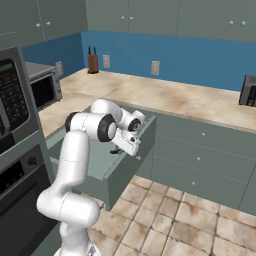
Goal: Pick up the metallic utensils from the counter and place them in the open drawer. Make sure not to pick up any wooden utensils.
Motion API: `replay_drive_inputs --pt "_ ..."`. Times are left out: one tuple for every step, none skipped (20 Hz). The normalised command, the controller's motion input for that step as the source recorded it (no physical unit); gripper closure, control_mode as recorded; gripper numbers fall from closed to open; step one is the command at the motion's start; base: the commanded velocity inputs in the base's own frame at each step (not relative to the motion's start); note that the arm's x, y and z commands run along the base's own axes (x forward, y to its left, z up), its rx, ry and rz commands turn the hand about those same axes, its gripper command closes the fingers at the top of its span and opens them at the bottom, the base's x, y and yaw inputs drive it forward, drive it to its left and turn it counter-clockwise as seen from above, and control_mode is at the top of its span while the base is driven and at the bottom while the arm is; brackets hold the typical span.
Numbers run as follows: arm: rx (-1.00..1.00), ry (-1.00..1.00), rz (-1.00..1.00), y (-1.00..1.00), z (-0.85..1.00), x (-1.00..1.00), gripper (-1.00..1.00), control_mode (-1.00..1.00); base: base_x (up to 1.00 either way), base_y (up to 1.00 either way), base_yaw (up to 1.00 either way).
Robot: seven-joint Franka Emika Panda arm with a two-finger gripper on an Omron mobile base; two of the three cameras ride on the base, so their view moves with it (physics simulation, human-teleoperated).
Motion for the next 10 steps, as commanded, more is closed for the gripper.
replay_drive_inputs --pt "0.13 -0.16 0.02 0.26 0.49 -0.47 1.00 -1.00 0.00 0.00 0.00" --pt "0.11 -0.17 0.02 0.37 0.55 -0.29 1.00 -1.00 0.00 0.00 0.00" --pt "0.05 -0.28 0.04 0.34 0.61 -0.35 1.00 -1.00 0.00 0.00 0.00" --pt "0.00 -0.28 0.04 0.46 0.67 -0.29 1.00 -1.00 0.00 0.00 0.00" --pt "0.00 -0.28 0.03 0.83 0.71 -0.28 1.00 -1.00 0.00 0.00 0.00" --pt "-0.04 -0.31 0.03 0.70 0.63 -0.19 1.00 -1.00 0.00 0.00 0.00" --pt "-0.09 -0.36 0.03 0.59 0.41 -0.18 1.00 -1.00 0.00 0.00 0.00" --pt "-0.15 -0.45 0.03 0.69 0.14 -0.20 1.00 -1.00 0.00 0.00 0.00" --pt "-0.15 -0.52 0.02 0.62 0.00 -0.17 1.00 -1.00 0.00 0.00 0.00" --pt "-0.15 -0.54 0.01 0.69 0.00 -0.16 1.00 -1.00 0.00 0.00 0.00"
